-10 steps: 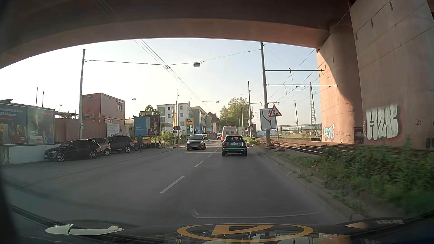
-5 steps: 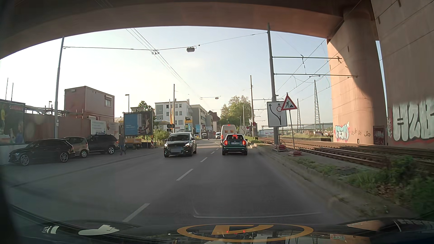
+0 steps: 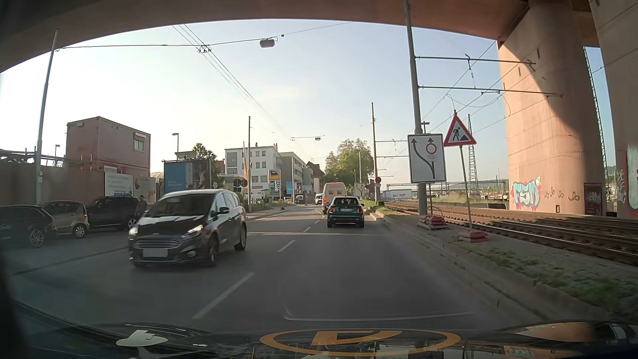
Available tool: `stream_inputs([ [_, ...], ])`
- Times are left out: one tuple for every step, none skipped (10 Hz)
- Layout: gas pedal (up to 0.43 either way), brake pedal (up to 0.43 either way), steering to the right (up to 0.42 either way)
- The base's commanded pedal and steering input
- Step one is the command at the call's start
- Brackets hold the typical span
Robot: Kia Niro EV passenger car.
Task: Follow the waypoints while adhering to traffic rules and regulations
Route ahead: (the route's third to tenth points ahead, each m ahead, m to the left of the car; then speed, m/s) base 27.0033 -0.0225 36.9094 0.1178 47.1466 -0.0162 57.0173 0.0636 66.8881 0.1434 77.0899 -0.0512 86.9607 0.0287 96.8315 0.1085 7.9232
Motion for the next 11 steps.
stream_inputs([
  [0.047, 0.000, -0.006],
  [0.047, 0.000, -0.006],
  [0.047, 0.000, -0.006],
  [0.047, 0.000, -0.006],
  [0.047, 0.000, -0.006],
  [0.047, 0.000, -0.006],
  [0.047, 0.000, -0.006],
  [0.047, 0.000, -0.006],
  [0.047, 0.000, -0.006],
  [0.047, 0.000, -0.006],
  [0.047, 0.000, -0.006],
])
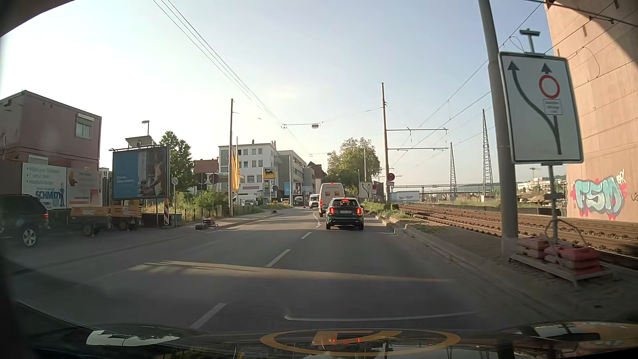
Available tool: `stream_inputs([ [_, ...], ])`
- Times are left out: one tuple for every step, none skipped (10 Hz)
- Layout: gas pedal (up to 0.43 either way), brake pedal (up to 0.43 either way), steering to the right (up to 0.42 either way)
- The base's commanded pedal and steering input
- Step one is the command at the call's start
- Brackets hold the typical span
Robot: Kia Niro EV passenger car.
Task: Follow the waypoints while adhering to traffic rules and regulations
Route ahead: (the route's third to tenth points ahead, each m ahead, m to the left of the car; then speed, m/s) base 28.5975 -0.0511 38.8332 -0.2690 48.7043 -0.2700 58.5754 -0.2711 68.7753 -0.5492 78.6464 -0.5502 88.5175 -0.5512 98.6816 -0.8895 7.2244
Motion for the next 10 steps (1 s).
stream_inputs([
  [0.047, 0.000, -0.006],
  [0.039, 0.000, -0.006],
  [0.039, 0.000, -0.006],
  [0.020, 0.000, -0.006],
  [0.000, 0.000, -0.006],
  [0.000, 0.000, -0.005],
  [0.000, 0.000, -0.005],
  [0.000, 0.000, -0.005],
  [0.000, 0.000, -0.005],
  [0.000, 0.000, -0.004],
])
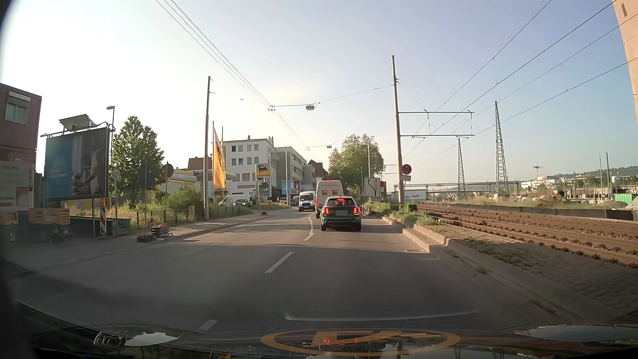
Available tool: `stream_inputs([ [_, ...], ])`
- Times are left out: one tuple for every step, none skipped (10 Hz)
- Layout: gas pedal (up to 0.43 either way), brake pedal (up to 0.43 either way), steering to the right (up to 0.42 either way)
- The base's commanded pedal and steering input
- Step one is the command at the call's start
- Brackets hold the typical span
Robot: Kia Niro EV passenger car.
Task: Follow the waypoints while adhering to traffic rules and regulations
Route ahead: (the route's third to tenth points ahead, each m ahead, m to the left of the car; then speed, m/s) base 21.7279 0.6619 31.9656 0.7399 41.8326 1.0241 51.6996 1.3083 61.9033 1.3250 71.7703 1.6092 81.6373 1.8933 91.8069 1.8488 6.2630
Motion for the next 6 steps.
stream_inputs([
  [0.000, 0.000, -0.004],
  [0.000, 0.000, -0.005],
  [0.000, 0.000, -0.004],
  [0.000, 0.000, -0.005],
  [0.000, 0.000, -0.004],
  [0.000, 0.000, -0.004],
])
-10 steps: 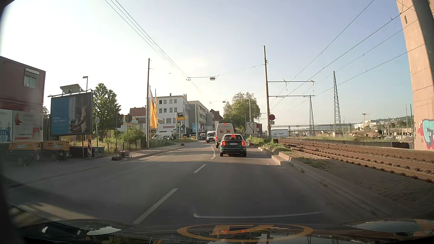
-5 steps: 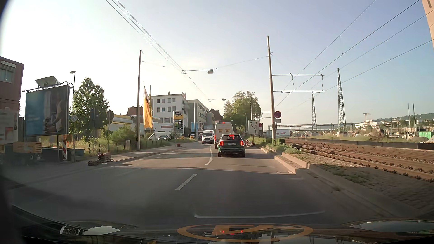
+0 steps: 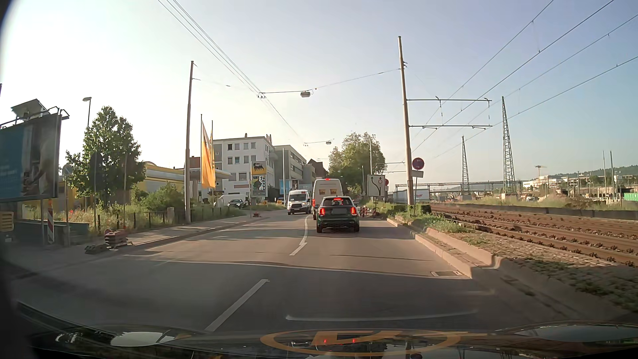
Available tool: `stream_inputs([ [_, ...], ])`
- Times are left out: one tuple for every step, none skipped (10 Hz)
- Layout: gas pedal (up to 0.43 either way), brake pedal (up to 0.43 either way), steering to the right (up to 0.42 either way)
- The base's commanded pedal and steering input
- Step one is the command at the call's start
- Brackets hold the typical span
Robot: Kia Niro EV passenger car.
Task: Follow the waypoints while adhering to traffic rules and regulations
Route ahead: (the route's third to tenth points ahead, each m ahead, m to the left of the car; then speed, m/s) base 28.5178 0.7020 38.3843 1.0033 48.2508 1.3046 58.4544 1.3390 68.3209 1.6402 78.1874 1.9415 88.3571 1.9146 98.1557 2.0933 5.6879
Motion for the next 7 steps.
stream_inputs([
  [0.000, 0.000, -0.005],
  [0.000, 0.000, -0.004],
  [0.000, 0.000, -0.004],
  [0.000, 0.000, -0.005],
  [0.000, 0.000, -0.005],
  [0.000, 0.000, -0.005],
  [0.000, 0.000, -0.009],
])
